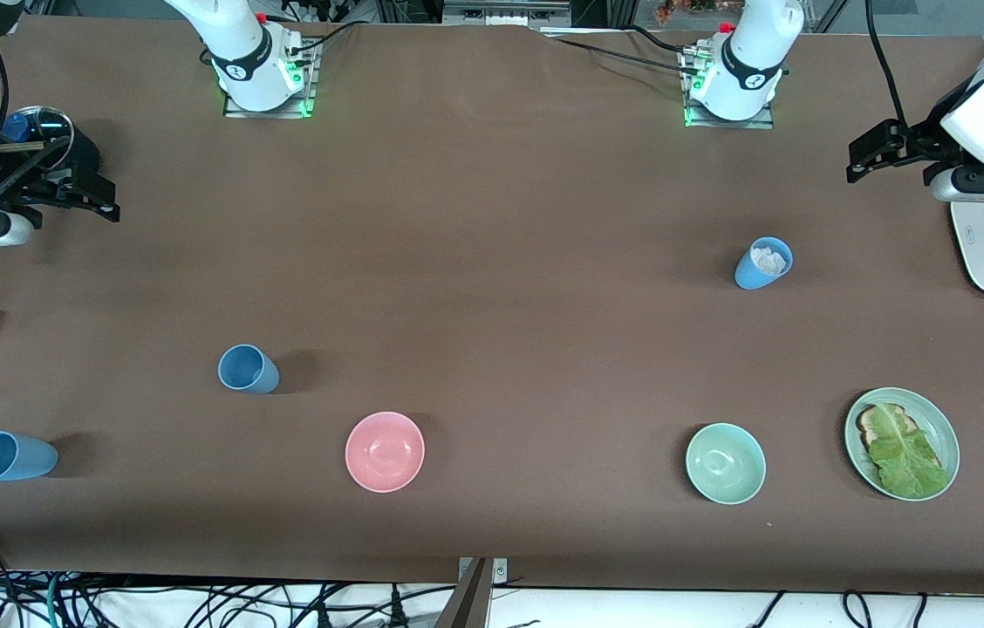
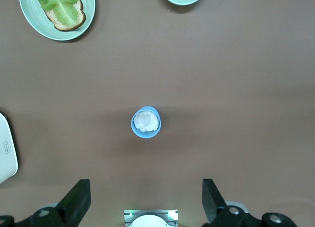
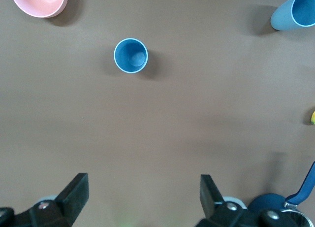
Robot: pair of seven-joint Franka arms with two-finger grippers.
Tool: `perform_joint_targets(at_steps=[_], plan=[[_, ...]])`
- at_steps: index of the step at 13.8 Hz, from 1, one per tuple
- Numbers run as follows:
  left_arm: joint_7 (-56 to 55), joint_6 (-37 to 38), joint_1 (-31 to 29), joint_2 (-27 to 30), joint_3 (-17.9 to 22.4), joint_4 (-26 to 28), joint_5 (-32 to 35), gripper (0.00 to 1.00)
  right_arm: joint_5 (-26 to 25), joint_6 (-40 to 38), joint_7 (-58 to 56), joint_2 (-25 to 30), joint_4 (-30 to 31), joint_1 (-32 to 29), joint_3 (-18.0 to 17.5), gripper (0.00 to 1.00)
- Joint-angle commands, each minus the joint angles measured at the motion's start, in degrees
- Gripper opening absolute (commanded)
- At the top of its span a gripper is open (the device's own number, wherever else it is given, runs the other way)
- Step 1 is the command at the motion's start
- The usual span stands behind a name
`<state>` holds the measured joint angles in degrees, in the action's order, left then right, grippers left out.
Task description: Stack blue cups with both arms
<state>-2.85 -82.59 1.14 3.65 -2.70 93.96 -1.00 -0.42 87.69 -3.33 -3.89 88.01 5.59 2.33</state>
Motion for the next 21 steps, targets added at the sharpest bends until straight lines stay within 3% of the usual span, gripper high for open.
perform_joint_targets(at_steps=[1,13,21], plan=[[0.65,0.85,-0.44,-0.13,-0.29,-0.53,-0.41,1.00,-0.28,-1.02,-0.19,0.64,-0.21,-0.06,-0.04,1.00],[0.74,0.67,-0.35,-0.22,-0.29,-0.71,-0.41,1.00,-0.98,-0.59,-0.71,0.29,-0.55,0.21,-0.13,1.00],[0.66,0.67,-0.35,-0.22,-0.29,-0.71,-0.41,1.00,2.18,0.20,-0.45,-0.85,-0.47,0.56,-0.22,1.00]])
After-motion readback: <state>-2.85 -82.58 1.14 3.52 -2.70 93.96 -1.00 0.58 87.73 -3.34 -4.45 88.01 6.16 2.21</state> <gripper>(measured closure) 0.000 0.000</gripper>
